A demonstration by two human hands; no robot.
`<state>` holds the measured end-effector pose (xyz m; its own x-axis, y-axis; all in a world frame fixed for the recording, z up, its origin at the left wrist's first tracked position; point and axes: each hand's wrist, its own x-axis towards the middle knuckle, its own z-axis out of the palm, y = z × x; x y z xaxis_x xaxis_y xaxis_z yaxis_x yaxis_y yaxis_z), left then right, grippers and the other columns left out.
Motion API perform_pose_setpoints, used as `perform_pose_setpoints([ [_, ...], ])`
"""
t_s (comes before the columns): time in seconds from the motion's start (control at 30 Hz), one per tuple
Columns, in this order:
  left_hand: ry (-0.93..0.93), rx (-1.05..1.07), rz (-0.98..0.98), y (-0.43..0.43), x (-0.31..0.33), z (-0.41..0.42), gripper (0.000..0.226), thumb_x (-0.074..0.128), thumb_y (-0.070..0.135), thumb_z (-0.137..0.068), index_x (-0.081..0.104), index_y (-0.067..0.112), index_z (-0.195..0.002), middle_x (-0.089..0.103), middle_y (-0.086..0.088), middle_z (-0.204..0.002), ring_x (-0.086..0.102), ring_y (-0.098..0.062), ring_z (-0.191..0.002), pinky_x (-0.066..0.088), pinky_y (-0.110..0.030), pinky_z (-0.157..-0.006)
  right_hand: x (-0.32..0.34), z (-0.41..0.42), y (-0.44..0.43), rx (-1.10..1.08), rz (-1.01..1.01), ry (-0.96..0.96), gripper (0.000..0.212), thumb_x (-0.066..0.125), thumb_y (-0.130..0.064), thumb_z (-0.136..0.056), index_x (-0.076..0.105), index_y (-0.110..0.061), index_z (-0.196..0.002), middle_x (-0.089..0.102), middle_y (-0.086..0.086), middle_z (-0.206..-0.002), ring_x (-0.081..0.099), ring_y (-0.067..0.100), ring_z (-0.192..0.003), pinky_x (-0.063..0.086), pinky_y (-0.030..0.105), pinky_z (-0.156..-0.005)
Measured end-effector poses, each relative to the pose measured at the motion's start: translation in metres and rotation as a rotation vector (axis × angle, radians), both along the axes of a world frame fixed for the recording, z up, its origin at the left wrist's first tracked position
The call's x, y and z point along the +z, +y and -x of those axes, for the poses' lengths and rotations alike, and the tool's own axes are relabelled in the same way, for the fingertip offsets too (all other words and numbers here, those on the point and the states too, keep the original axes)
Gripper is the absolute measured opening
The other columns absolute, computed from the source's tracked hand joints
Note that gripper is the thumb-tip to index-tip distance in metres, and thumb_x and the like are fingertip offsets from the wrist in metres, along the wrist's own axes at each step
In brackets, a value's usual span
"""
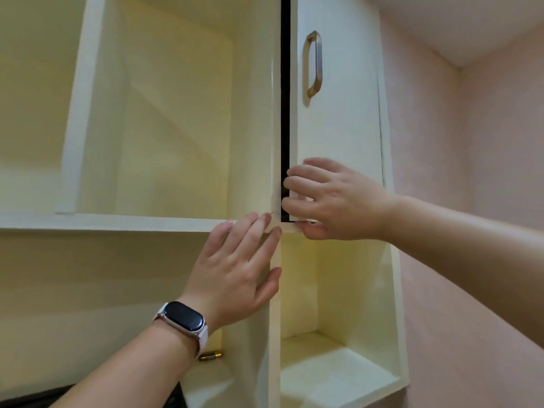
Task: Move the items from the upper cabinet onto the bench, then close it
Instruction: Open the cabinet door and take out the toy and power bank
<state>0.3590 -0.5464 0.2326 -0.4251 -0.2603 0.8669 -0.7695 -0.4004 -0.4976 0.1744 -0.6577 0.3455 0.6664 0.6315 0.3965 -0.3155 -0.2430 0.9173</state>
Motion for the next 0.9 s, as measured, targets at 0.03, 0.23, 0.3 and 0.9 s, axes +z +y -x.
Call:
perform_pose_setpoints([
  [0.03, -0.003, 0.001, -0.006, 0.001, 0.000, 0.000, 0.051, 0.055, 0.042, -0.087, 0.065, 0.012, -0.127, 0.057, -0.012, -0.138, 0.046, -0.025, -0.130, 0.023, -0.042, -0.110, 0.002, 0.001, 0.001, 0.004, 0.013, 0.001, 0.024, 0.046, -0.029, -0.093, 0.063, -0.011, -0.094, 0.064, 0.011, -0.099, 0.061, 0.033, -0.102, 0.043, 0.046, -0.099],
  [0.23, 0.005, 0.036, -0.046, 0.004, -0.001, 0.003, 0.052, 0.055, 0.044, -0.087, 0.064, 0.013, -0.128, 0.057, -0.011, -0.138, 0.047, -0.026, -0.130, 0.027, -0.043, -0.107, 0.003, 0.025, 0.005, -0.039, 0.024, 0.028, 0.030, 0.041, -0.030, -0.094, 0.066, -0.013, -0.091, 0.065, 0.010, -0.101, 0.058, 0.032, -0.101, 0.036, 0.046, -0.106],
  [0.3, 0.018, 0.053, -0.050, 0.003, -0.003, 0.005, 0.053, 0.054, 0.044, -0.087, 0.064, 0.012, -0.128, 0.057, -0.012, -0.138, 0.046, -0.027, -0.131, 0.029, -0.045, -0.106, 0.002, 0.041, 0.004, -0.004, 0.036, 0.016, 0.029, 0.043, -0.031, -0.094, 0.066, -0.013, -0.091, 0.065, 0.011, -0.103, 0.058, 0.032, -0.103, 0.037, 0.046, -0.105],
  [0.9, 0.150, -0.001, 0.078, -0.021, -0.004, 0.044, 0.049, 0.049, 0.028, -0.077, 0.069, 0.007, -0.117, 0.060, -0.013, -0.133, 0.056, -0.031, -0.116, 0.029, -0.057, -0.103, -0.027, 0.206, -0.045, 0.038, -0.011, -0.354, 0.019, 0.060, -0.023, -0.074, 0.061, -0.004, -0.072, 0.064, 0.019, -0.087, 0.053, 0.039, -0.096, 0.047, 0.046, -0.094],
])
